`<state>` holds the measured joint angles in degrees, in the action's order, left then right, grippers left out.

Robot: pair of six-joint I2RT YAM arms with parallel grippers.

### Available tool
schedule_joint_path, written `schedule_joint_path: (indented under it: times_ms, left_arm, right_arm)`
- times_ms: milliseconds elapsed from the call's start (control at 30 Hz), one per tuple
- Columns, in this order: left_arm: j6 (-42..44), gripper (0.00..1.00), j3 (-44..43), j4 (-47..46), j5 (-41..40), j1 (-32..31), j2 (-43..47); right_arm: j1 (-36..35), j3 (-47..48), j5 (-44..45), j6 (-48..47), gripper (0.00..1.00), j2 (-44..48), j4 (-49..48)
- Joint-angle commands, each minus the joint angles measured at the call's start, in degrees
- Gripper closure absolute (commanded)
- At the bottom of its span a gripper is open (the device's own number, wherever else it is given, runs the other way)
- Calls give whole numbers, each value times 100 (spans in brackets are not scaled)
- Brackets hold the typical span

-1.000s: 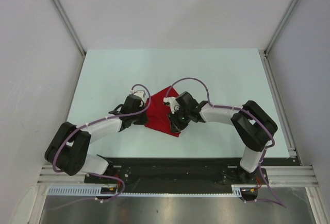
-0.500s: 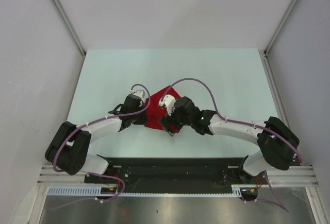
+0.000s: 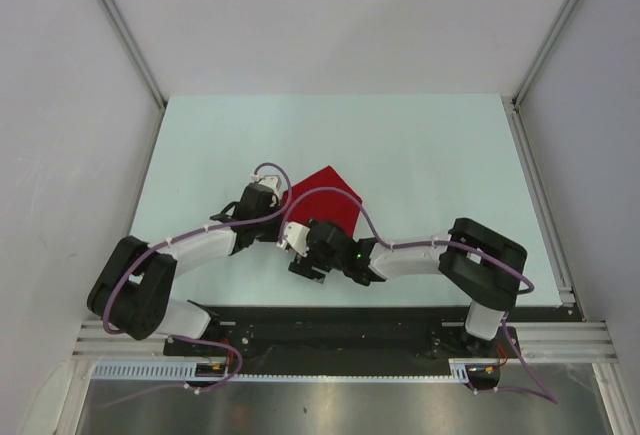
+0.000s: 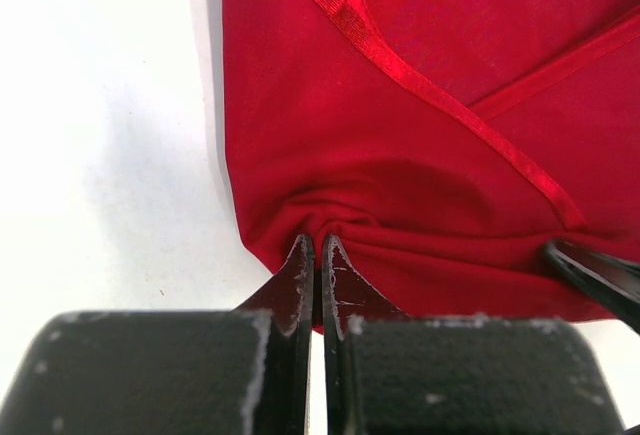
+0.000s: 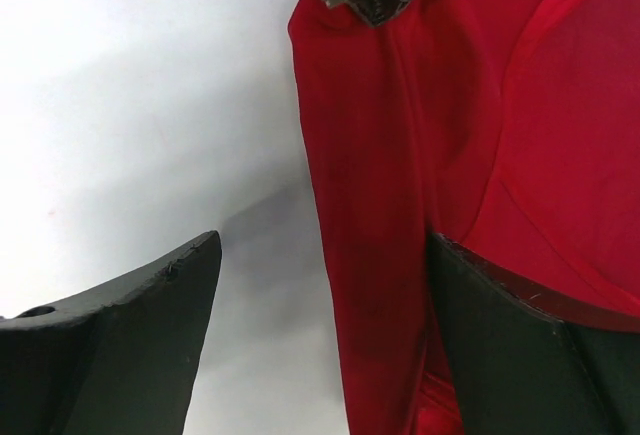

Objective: Fold the napkin, place the utensils inside, and roll it up
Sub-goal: Roll the napkin with the utensil

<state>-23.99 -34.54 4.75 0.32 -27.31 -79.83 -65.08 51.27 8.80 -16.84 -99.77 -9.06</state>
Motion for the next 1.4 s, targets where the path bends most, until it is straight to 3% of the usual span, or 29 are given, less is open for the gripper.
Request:
schedule_joint_path:
  times_ms: [0, 500, 733, 967, 1067, 1133, 1367]
  left_arm:
    - [-1, 100, -131, 166, -76, 68, -50]
    - [8, 100, -140, 140, 126, 68, -15]
    - [17, 100, -149, 149, 127, 68, -6]
    - [-18, 100, -114, 105, 127, 68, 125]
    - [-88, 92, -44, 61, 39, 77, 344]
    - [-132, 80, 27, 43, -14, 85, 494]
    - [-247, 55, 369, -27, -286, 173, 1153]
  right_arm:
    - [56, 305, 8, -328, 13, -253, -553]
    - [672, 656, -1248, -144, 25, -684, -105]
    - [654, 762, -1275, -30, 49, -711, 273]
    - [689, 1069, -1503, 216, 60, -1018, 879]
    - [768, 1070, -1679, 417, 64, -1045, 1108]
    - [804, 991, -1741, 488, 66, -1045, 1134]
    - [935, 789, -1838, 761, 68, -1001, 1161]
